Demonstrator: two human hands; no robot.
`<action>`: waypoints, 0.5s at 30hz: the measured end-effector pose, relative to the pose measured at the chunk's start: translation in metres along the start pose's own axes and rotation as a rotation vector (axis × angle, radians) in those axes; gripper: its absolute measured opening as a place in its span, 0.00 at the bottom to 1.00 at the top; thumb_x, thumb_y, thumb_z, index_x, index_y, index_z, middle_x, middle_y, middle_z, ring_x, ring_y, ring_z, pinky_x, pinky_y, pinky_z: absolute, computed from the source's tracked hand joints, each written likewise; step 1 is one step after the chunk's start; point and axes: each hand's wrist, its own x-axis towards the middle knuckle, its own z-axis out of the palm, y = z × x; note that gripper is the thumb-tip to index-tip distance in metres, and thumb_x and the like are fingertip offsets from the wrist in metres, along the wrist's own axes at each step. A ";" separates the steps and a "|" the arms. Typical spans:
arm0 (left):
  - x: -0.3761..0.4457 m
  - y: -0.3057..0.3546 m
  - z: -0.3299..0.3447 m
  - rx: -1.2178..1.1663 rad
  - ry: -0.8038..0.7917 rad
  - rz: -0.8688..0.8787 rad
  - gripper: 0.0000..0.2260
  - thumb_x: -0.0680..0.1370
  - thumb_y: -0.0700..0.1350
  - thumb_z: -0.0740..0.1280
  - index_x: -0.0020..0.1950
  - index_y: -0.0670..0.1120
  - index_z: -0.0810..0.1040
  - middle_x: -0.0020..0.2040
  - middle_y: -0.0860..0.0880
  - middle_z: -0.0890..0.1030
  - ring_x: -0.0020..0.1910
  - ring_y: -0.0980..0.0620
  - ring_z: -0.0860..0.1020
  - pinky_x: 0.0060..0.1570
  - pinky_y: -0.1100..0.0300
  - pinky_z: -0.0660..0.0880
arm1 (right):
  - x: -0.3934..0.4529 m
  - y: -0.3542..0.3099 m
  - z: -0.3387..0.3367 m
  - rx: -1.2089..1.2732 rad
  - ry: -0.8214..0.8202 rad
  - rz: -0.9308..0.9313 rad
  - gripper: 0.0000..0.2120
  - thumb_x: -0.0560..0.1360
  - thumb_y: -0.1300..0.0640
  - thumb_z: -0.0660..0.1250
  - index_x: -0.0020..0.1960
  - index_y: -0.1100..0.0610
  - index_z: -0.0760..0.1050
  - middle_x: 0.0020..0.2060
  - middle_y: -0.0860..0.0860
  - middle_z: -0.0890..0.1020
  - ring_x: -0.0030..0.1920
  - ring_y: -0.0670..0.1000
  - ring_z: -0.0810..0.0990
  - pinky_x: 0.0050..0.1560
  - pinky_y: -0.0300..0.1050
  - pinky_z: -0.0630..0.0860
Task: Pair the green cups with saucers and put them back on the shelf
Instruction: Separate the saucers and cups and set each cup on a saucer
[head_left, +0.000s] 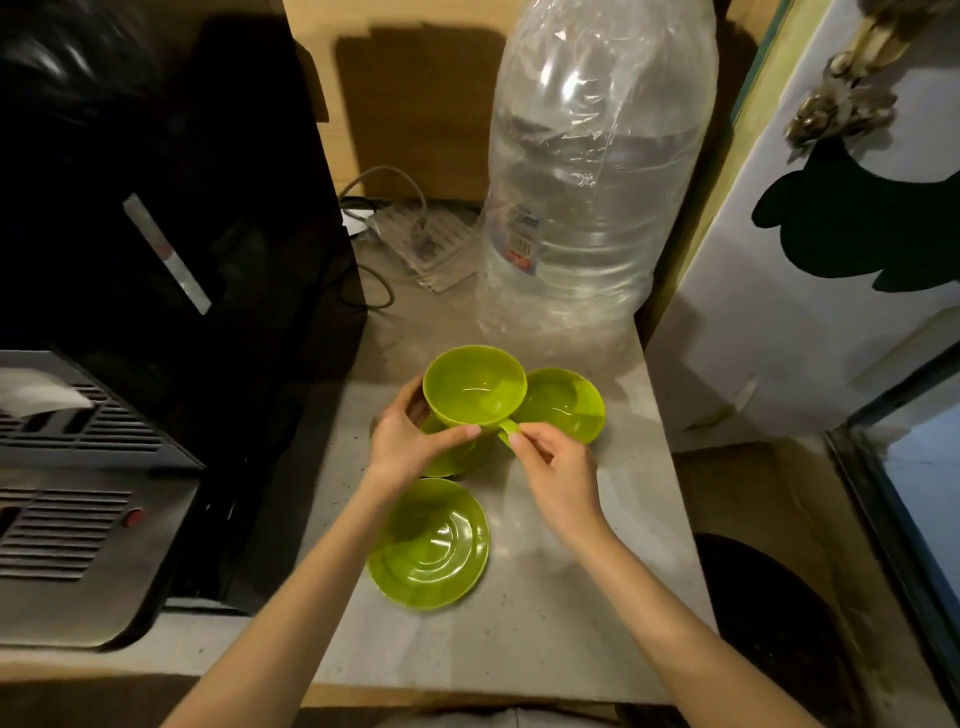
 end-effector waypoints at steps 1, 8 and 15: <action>-0.001 -0.004 -0.004 0.003 0.019 -0.014 0.38 0.59 0.38 0.79 0.67 0.41 0.67 0.61 0.45 0.76 0.59 0.52 0.75 0.56 0.67 0.71 | 0.000 0.001 0.005 -0.017 -0.025 -0.004 0.07 0.73 0.61 0.66 0.47 0.63 0.80 0.42 0.62 0.85 0.46 0.61 0.81 0.45 0.48 0.76; -0.005 -0.029 -0.018 0.080 0.102 -0.057 0.41 0.56 0.45 0.81 0.66 0.45 0.69 0.61 0.44 0.77 0.59 0.49 0.76 0.61 0.56 0.73 | 0.000 0.012 0.026 -0.173 -0.109 -0.037 0.09 0.74 0.61 0.66 0.50 0.64 0.80 0.43 0.60 0.85 0.44 0.57 0.82 0.46 0.50 0.75; -0.006 -0.037 -0.019 0.119 0.109 -0.092 0.41 0.57 0.47 0.80 0.67 0.47 0.66 0.65 0.45 0.75 0.62 0.49 0.74 0.61 0.55 0.72 | 0.001 0.013 0.032 -0.228 -0.150 -0.033 0.10 0.75 0.60 0.65 0.52 0.64 0.79 0.45 0.60 0.84 0.46 0.58 0.81 0.48 0.52 0.76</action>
